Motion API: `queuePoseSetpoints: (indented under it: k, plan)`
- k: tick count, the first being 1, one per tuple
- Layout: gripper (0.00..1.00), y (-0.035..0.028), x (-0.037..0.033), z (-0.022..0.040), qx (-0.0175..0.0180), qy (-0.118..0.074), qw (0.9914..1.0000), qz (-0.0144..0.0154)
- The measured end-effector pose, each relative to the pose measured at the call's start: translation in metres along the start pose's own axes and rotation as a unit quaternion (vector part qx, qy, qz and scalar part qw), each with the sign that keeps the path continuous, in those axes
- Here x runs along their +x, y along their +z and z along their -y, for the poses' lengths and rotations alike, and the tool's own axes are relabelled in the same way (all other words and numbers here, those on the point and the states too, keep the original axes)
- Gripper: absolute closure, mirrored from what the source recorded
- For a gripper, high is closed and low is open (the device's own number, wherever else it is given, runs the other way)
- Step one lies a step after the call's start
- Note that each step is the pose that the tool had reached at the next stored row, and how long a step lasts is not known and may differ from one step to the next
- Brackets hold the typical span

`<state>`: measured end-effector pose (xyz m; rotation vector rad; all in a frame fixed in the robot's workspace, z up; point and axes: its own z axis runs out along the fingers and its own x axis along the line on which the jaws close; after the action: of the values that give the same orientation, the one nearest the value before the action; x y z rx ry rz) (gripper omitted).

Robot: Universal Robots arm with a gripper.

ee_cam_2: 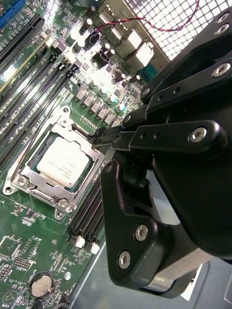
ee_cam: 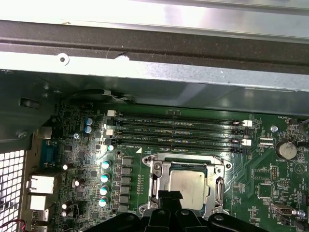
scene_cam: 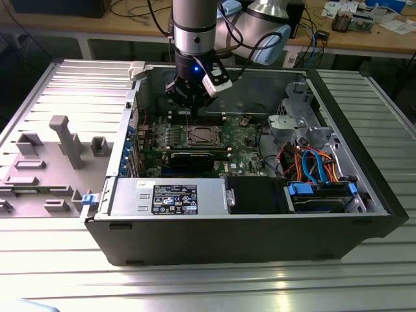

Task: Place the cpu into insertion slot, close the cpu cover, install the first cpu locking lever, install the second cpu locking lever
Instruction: 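Install the first cpu locking lever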

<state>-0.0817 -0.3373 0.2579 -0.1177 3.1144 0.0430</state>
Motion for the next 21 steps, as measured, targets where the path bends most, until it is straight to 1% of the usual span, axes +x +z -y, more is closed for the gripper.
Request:
queuePoseSetpoints:
  k: [2, 7, 10, 21]
  plan:
    - [0.89, 0.0002, 0.0005, 0.0000, -0.0001, 0.000, 1.00000, 0.0000]
    - [0.89, 0.0003, 0.0149, -0.0013, 0.0000, 0.000, 1.00000, 0.0000]
    - [0.89, 0.0003, 0.0202, -0.0021, -0.0001, 0.000, 1.00000, 0.0000]
    - [0.89, 0.0002, 0.0211, -0.0021, 0.0000, 0.000, 1.00000, 0.0000]
